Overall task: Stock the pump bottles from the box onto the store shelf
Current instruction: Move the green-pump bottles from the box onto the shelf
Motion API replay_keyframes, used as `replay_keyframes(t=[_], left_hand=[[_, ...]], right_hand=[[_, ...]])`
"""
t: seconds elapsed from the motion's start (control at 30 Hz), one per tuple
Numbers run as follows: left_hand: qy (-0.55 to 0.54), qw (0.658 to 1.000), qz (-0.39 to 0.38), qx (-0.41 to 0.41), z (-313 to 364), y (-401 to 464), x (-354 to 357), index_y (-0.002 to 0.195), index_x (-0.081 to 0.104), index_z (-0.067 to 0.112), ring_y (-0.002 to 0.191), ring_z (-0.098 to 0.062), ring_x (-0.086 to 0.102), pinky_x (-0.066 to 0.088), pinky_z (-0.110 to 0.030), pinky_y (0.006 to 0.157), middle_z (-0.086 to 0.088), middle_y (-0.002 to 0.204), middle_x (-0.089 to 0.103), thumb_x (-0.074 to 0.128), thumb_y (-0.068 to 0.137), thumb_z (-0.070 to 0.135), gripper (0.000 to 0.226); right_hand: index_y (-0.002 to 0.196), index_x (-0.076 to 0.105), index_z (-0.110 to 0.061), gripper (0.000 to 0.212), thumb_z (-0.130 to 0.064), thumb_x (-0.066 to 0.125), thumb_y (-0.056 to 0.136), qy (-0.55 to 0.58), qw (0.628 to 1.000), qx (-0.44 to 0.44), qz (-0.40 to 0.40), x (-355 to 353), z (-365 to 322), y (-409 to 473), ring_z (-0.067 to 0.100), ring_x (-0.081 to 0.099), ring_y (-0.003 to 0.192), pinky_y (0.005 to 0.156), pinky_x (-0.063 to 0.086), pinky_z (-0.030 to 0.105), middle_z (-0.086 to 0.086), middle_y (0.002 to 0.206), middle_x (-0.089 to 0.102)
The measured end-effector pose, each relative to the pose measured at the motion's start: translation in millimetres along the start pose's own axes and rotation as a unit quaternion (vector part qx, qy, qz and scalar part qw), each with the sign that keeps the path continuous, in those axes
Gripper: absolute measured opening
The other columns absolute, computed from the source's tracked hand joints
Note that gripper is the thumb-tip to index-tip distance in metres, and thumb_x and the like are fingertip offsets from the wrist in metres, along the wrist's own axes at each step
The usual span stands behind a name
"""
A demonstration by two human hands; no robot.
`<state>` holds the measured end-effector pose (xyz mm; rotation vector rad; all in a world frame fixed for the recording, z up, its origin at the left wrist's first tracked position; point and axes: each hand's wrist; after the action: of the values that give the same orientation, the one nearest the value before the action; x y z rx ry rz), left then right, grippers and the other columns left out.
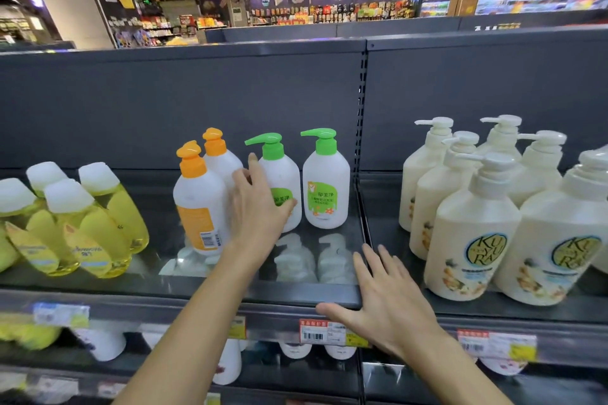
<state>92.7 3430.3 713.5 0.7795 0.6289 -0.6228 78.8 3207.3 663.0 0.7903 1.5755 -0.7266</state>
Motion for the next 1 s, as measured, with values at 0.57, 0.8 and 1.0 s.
replay_keyframes(t=[0.57, 0.8, 1.0], left_hand=[[0.042, 0.998, -0.032, 0.029, -0.6, 9.8, 12.8, 0.151, 0.001, 0.004, 0.126, -0.037, 0.039, 0.043, -0.044, 0.097, -0.018, 0.143, 0.029, 0.072, 0.079, 0.018, 0.102], [0.037, 0.996, -0.006, 0.086, 9.4, -52.7, -27.2, 0.148, 0.026, 0.01, 0.139, -0.027, 0.031, 0.038, -0.041, 0.106, -0.009, 0.154, 0.029, 0.058, 0.089, 0.033, 0.07], [0.103, 0.993, -0.026, 0.046, -31.1, -153.3, -90.6, 0.144, 0.041, 0.013, 0.14, -0.017, 0.034, 0.03, -0.035, 0.115, -0.004, 0.151, 0.04, 0.051, 0.091, 0.045, 0.063]], right_hand=[[0.157, 0.009, -0.015, 0.12, -0.096, 0.017, 0.068, 0.012, 1.0, 0.002, 0.0, -1.3, -0.5, -1.8, 0.024, -0.004, 0.153, 0.124, 0.002, 0.042, 0.005, 0.166, 0.002], [0.156, 0.016, -0.016, 0.118, -0.095, 0.019, 0.069, 0.052, 0.998, -0.017, -0.008, -9.1, 4.2, -1.2, 0.025, 0.002, 0.152, 0.124, 0.006, 0.043, 0.007, 0.166, 0.008], [0.152, 0.028, -0.01, 0.104, -0.084, 0.02, 0.079, 0.086, 0.989, -0.118, 0.037, -18.5, -29.2, -11.2, 0.028, 0.015, 0.15, 0.122, 0.014, 0.042, 0.012, 0.162, 0.022]])
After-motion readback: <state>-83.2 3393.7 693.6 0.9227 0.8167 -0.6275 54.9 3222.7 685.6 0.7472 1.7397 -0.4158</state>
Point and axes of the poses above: each hand's wrist, its own y-axis towards the middle knuckle, its own x-axis out of the palm, z = x × y
